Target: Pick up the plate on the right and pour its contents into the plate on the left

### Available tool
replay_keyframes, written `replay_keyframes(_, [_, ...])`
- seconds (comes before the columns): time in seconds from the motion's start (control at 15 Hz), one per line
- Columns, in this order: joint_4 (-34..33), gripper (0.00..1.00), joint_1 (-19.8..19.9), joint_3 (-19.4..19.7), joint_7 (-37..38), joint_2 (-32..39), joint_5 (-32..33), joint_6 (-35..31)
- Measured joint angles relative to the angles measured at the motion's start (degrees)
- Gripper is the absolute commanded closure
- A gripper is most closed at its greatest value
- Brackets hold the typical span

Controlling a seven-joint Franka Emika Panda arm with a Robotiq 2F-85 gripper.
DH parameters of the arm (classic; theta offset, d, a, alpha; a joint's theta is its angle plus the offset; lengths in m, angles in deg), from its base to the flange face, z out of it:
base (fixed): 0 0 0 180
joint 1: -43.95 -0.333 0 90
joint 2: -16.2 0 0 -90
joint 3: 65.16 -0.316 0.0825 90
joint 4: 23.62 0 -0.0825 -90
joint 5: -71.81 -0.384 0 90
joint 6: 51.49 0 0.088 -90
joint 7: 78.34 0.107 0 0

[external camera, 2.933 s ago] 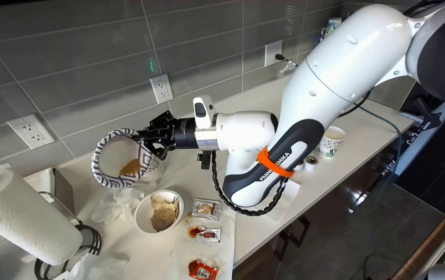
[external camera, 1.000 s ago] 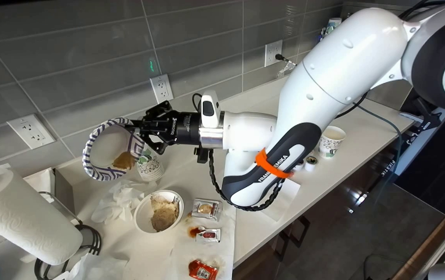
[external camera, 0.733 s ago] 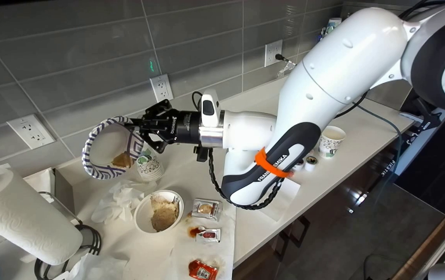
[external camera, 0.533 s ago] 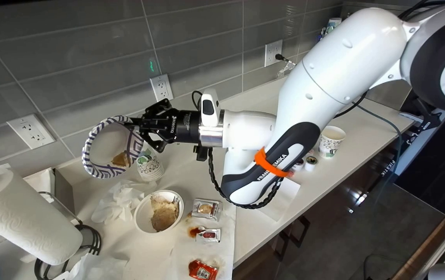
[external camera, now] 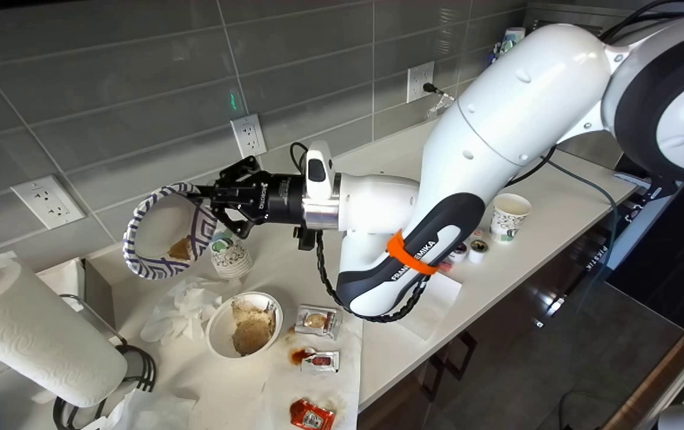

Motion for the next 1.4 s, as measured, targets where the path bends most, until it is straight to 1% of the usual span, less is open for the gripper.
replay_keyframes(0.27, [-2.3,0.98,1.1,-1.8,-1.6,2.9,0.7,0.0])
replay_keyframes(0.53, [-4.1,0.98,2.0,-2.6,-4.6,5.4,0.7,0.0])
replay_keyframes(0.93, [-7.4,0.98,5.5,-7.3,-9.6,8.2,2.8,0.0])
replay_keyframes(1.27, [-8.4,0.98,8.5,-10.9,-12.3,9.6,5.3,0.0])
replay_keyframes(1.4, [-8.6,0.98,10.2,-13.1,-13.0,10.3,6.8,0.0])
